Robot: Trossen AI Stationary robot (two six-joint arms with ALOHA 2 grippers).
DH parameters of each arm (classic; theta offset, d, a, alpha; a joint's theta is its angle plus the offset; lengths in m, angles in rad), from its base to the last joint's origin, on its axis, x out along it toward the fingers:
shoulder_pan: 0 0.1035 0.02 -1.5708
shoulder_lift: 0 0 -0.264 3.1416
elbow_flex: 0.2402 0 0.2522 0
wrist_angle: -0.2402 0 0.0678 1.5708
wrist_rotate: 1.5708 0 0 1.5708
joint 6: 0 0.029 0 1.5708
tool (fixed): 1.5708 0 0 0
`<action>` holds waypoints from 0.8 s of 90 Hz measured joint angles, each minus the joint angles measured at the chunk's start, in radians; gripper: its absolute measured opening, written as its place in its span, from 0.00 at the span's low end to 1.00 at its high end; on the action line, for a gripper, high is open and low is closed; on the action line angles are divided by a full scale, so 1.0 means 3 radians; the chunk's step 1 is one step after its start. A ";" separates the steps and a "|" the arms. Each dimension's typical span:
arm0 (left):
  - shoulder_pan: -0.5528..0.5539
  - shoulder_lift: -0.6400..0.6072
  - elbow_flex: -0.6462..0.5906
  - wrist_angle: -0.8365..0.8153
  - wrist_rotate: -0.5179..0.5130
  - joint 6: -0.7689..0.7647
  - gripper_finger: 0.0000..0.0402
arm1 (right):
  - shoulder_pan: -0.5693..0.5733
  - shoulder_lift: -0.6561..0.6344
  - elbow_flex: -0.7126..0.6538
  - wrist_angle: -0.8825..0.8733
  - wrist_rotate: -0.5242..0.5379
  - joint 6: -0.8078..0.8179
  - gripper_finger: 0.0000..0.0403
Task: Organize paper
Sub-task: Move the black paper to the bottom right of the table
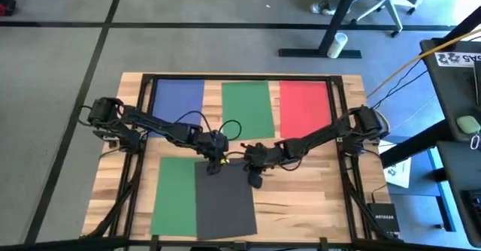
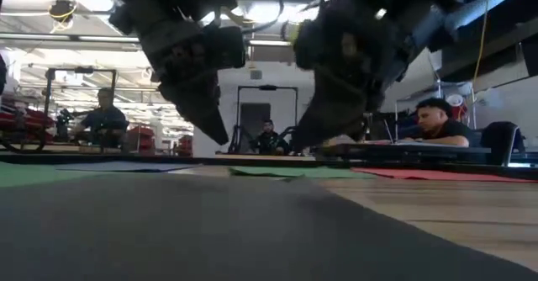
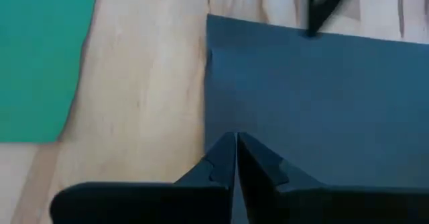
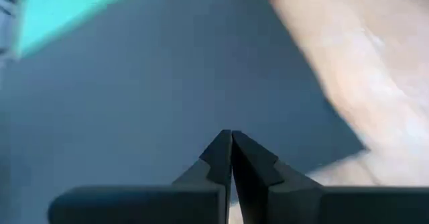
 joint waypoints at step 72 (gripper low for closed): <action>0.0000 -0.0197 0.0000 -0.0563 -0.0355 -0.0086 0.00 | -0.0030 0.0083 0.0037 -0.0133 -0.0160 0.0161 0.00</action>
